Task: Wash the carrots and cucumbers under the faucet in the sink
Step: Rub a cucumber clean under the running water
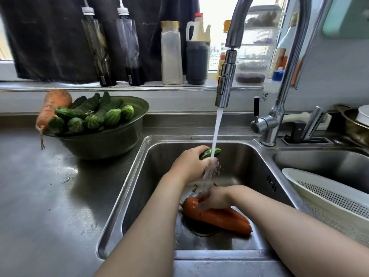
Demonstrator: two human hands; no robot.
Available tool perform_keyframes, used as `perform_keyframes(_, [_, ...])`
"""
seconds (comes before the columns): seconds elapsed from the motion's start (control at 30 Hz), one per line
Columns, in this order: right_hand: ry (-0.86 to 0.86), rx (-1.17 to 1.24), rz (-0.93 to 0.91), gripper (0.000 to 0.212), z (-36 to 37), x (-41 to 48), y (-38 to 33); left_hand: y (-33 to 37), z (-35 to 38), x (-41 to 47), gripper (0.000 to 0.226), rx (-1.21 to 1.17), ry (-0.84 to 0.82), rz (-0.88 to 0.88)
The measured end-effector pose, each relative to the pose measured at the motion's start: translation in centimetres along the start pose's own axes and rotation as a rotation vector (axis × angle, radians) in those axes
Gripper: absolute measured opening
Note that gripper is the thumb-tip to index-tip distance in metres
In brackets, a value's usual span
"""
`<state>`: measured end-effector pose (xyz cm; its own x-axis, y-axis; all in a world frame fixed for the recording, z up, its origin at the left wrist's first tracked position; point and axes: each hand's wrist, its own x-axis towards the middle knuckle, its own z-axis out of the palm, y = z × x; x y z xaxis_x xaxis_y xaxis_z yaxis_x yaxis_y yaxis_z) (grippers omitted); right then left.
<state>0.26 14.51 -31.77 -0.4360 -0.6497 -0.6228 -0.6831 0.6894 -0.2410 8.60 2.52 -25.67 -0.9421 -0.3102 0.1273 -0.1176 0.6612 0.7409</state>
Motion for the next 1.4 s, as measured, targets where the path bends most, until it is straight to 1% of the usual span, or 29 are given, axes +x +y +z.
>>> perform_keyframes(0.03, [-0.004,-0.049,0.009,0.096,0.2,0.1,0.0,0.0,-0.1,0.0,0.039,-0.013,-0.002,0.001])
perform_keyframes(0.07, [0.006,-0.143,0.008,0.107,0.2,0.0,-0.1,0.0,-0.1,0.0,0.037,-0.031,-0.011,0.003])
perform_keyframes(0.1, [0.027,-0.218,-0.006,0.111,0.2,0.0,-0.1,0.0,0.0,0.0,0.033,-0.056,-0.028,0.008])
perform_keyframes(0.13, [0.049,-0.249,-0.009,0.109,0.0,-0.1,-0.2,0.1,0.1,-0.1,0.027,-0.082,-0.053,0.013])
perform_keyframes(0.17, [0.068,-0.24,-0.014,0.105,-0.2,0.0,0.0,0.3,0.3,-0.2,0.023,-0.105,-0.076,0.018])
perform_keyframes(0.23, [0.079,-0.18,-0.008,0.098,-0.5,0.1,0.4,0.5,0.7,-0.3,0.021,-0.11,-0.088,0.022])
perform_keyframes(0.4, [0.118,-0.085,0.011,0.086,-1.1,0.0,2.2,0.4,0.3,-0.1,0.027,-0.061,0.039,0.012])
perform_keyframes(0.47, [0.152,-0.044,0.002,0.08,-1.1,0.1,2.5,0.1,0.0,0.0,0.03,-0.071,0.046,0.003])
perform_keyframes(0.53, [0.19,0.006,-0.028,0.067,-0.9,0.2,2.3,0.1,-0.1,0.0,0.029,-0.072,0.042,0.003])
perform_keyframes(0.63, [0.317,0.078,-0.068,0.04,-0.5,0.6,1.3,0.1,0.1,0.0,0.031,-0.053,0.032,0.01])
perform_keyframes(0.67, [0.345,0.087,-0.077,0.034,-0.4,0.8,0.8,0.2,0.2,0.0,0.032,-0.055,0.032,0.008])
perform_keyframes(0.73, [0.349,0.085,-0.089,0.029,-0.2,0.8,-0.2,0.1,0.2,0.1,0.032,-0.054,0.044,0.004])
perform_keyframes(0.8, [0.326,0.07,-0.095,0.032,-0.1,0.8,-0.8,-0.1,0.1,0.1,0.03,-0.034,0.076,0.006])
perform_keyframes(0.87, [0.36,0.079,-0.053,0.026,-0.4,0.5,-0.6,-0.4,-0.1,0.2,0.032,-0.01,0.109,0.015])
perform_keyframes(0.9, [0.404,0.106,-0.017,0.02,-0.6,0.3,-0.2,-0.5,-0.3,0.3,0.034,-0.001,0.119,0.015])
perform_keyframes(0.97, [0.481,0.208,0.038,0.009,-1.1,0.0,0.9,-0.7,-0.4,0.3,0.033,0.0,0.125,0.011])
perform_keyframes(1.0, [0.495,0.269,0.043,0.008,-1.3,-0.1,1.4,-0.7,-0.3,0.3,0.032,-0.006,0.124,0.01])
perform_keyframes(1.07, [0.493,0.394,0.03,0.016,-1.6,-0.6,1.7,-0.7,-0.2,0.4,0.034,-0.013,0.116,0.008])
perform_keyframes(1.1, [0.495,0.428,0.013,0.018,-1.6,-0.8,1.7,-0.6,-0.1,0.4,0.036,-0.017,0.107,0.004])
perform_keyframes(1.17, [0.503,0.413,-0.027,0.018,-1.6,-0.9,1.4,-0.5,0.1,0.3,0.038,-0.024,0.091,0.003])
perform_keyframes(1.2, [0.482,0.373,-0.039,0.016,-1.5,-1.0,1.1,-0.4,0.1,0.2,0.037,-0.027,0.085,0.006])
perform_keyframes(1.23, [0.426,0.292,-0.043,0.016,-1.3,-1.0,0.8,-0.4,0.0,0.1,0.036,-0.031,0.08,0.008])
perform_keyframes(1.27, [0.34,0.189,-0.052,0.023,-1.1,-1.1,0.3,-0.3,0.0,0.1,0.035,-0.035,0.078,0.008])
perform_keyframes(1.33, [0.192,-0.017,-0.081,0.051,-0.7,-1.4,-0.6,-0.3,-0.2,0.0,0.034,-0.048,0.076,0.001])
perform_keyframes(1.37, [0.163,-0.064,-0.088,0.057,-0.8,-1.7,-0.9,-0.4,-0.2,0.0,0.034,-0.057,0.077,-0.005])
perform_keyframes(1.4, [0.164,-0.073,-0.106,0.056,-0.9,-2.0,-1.3,-0.4,-0.2,0.1,0.033,-0.062,0.083,-0.009])
